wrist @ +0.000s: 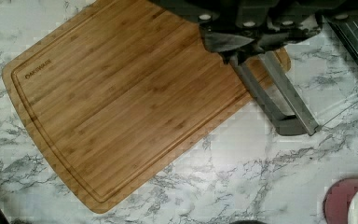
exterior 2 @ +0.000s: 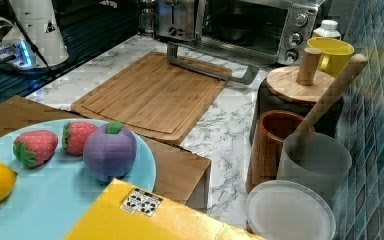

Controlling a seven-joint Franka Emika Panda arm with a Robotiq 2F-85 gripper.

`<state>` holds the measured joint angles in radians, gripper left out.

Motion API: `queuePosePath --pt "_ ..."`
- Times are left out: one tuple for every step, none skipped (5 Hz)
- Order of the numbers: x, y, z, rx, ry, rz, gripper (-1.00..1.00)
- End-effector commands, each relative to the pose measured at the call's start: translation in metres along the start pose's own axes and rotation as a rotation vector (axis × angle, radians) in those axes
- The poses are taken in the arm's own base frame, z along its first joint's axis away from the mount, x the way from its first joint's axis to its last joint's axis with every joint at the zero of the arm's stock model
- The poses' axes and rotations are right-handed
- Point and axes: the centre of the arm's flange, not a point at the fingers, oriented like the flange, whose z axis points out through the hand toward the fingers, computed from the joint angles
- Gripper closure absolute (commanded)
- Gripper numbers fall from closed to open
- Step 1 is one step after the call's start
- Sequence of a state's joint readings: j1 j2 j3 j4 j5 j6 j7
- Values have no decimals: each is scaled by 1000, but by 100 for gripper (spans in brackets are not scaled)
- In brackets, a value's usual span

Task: Close the oven.

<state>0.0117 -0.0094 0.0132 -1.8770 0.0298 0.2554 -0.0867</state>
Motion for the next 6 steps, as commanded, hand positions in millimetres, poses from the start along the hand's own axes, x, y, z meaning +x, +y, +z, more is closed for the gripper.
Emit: queuePosePath --pt "-1 11 26 3 -18 -111 100" --pt "-11 46 56 74 -9 -141 100" --pt "-8 74 89 120 -38 -144 100" --pt "-22 90 106 200 -40 -171 100" --pt "-28 99 131 309 -55 -255 100" --pt "-45 111 151 440 -7 -324 100"
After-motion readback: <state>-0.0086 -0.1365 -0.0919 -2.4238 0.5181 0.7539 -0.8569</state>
